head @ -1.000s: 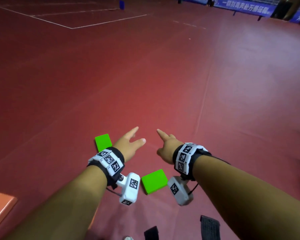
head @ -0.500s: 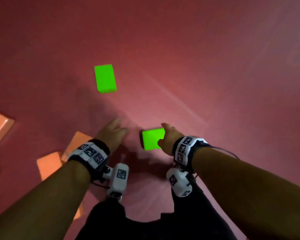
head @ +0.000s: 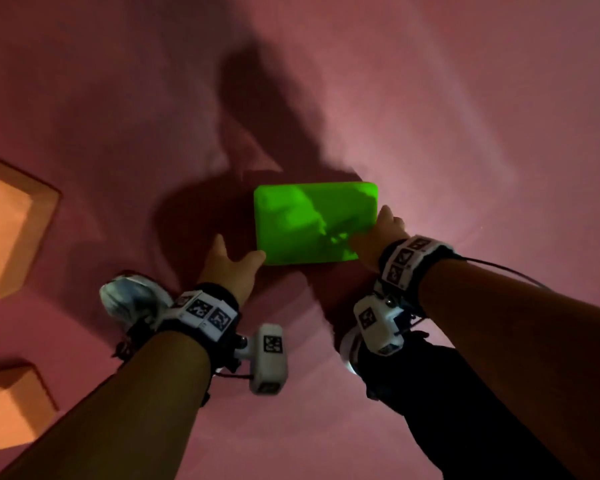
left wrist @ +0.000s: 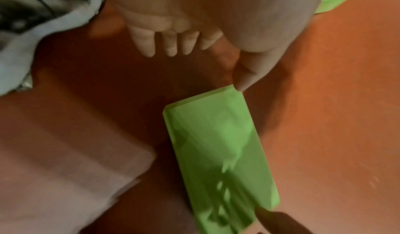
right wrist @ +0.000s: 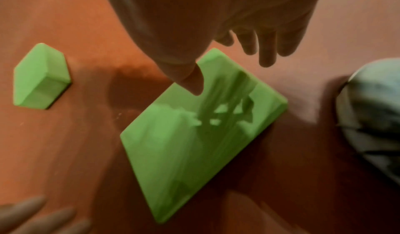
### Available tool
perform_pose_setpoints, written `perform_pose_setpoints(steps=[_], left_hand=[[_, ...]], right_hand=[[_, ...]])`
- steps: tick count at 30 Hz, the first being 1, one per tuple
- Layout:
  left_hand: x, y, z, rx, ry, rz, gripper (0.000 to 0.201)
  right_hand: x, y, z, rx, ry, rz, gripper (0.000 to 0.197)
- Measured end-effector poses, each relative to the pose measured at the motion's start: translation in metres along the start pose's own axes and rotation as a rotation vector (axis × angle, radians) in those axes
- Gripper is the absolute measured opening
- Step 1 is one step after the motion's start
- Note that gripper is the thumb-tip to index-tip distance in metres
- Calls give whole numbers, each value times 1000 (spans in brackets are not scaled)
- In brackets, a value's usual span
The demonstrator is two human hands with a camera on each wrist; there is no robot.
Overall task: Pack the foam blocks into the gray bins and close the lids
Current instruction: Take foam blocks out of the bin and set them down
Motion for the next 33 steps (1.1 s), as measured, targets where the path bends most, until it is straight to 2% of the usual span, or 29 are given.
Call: perform_pose_setpoints(steps=[3,4,6,9,13,17,20,21,23,26,30,33], left_hand=[[12,-13,-44,-70,66,210,95],[16,-18,-53,-119,70,274,92],[18,-25,-62,-163,70,394,70],[31,2,-39,-132,44,493,60],[66,86,30,-79,-31,595,71],[113,212,107,-11,-108,678,66],[145,282,131,46,-201,715,71],[156,298,130,54,-231,753,66],[180,325,115,70,-282,840,47],[206,334,66,96,-298,966,61],[237,328,-27,113,-272,974,61],[260,324,-118,114,-191,1116,56]], right_hand=[[-9,-12,-36,16,-25,-183,83],[-12,-12,-42,34,-41,-245,86],[-19,-5,-39,43,-56,-306,90],[-42,23,-7,77,19,-288,88],[-119,80,71,113,151,-233,80],[-246,138,182,122,376,-191,73],[-329,166,220,117,487,-79,84],[-355,175,223,129,512,-46,87],[-418,188,213,193,580,12,84],[-498,200,178,300,684,113,77],[-593,203,97,388,776,309,88],[-656,206,36,468,797,365,86]])
Point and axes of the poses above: each hand's wrist, its own z-axis away from the middle knuckle, its own y-axis out of the back of the hand, x = y × z, the point moved 1 cm from there along -z, towards the middle knuckle, and after that the axes turned 5 degrees about -x, right-handed, at the moved point
